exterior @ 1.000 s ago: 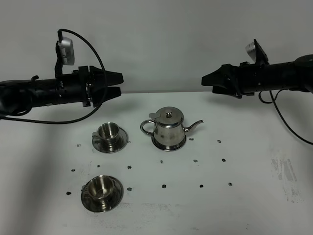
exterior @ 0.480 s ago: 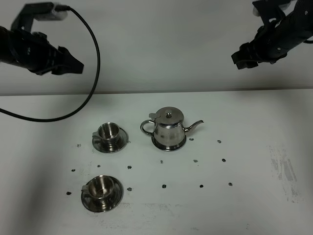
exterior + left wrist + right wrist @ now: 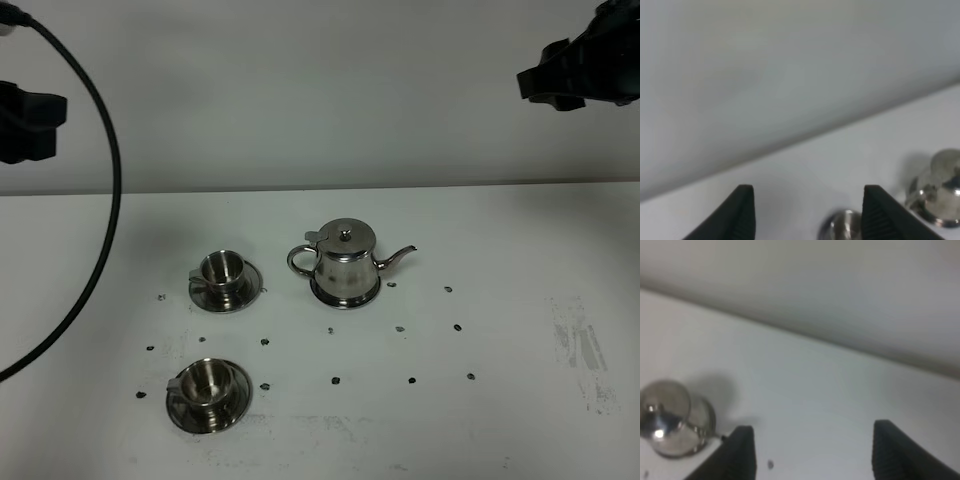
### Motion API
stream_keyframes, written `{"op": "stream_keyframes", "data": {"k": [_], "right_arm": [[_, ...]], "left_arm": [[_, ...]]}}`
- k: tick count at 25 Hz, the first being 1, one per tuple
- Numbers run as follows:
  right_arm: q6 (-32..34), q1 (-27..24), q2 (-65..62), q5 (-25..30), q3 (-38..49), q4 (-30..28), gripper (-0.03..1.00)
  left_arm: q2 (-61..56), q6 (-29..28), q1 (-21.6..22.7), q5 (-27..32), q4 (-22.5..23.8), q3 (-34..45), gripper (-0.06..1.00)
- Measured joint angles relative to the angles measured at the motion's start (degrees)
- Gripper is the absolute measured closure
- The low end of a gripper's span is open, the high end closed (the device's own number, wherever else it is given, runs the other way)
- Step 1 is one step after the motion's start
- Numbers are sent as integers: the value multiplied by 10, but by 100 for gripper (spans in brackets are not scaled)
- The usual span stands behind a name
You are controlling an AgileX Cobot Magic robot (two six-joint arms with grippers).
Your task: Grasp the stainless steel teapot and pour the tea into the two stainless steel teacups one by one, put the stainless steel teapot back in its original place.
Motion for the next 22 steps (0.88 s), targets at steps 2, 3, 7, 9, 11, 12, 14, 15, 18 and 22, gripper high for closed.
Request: {"op": "stream_keyframes", "data": {"k": [2,3,7,9,11,12,14,15,18,22], "right_arm": [[0,3,-55,-59,67,3,45],[0,8,-82,-78,96,6,45],[-1,46,-152,-144,177,19,45],[-2,72,-170,-173,209,20,45],[-2,103,-179,-195,233,20,45],[-2,116,-181,-207,243,20,45],[-2,147,-182,-219,256,18,45],[-2,160,-182,-223,261,15,45],[-2,190,-182,-235,264,7,45],[-4,225,-182,-237,264,-8,45]], "left_arm": [[-57,-26,3,14,17,22,41],[-79,-50,5,34,37,30,41],[-174,-224,26,143,183,37,41],[-226,-318,30,219,264,37,41],[-274,-382,31,291,320,38,41],[-301,-407,31,327,333,38,41],[-353,-430,31,381,342,47,41],[-382,-435,31,405,339,56,41],[-460,-439,31,444,331,98,41],[-545,-439,31,454,344,178,41]]}}
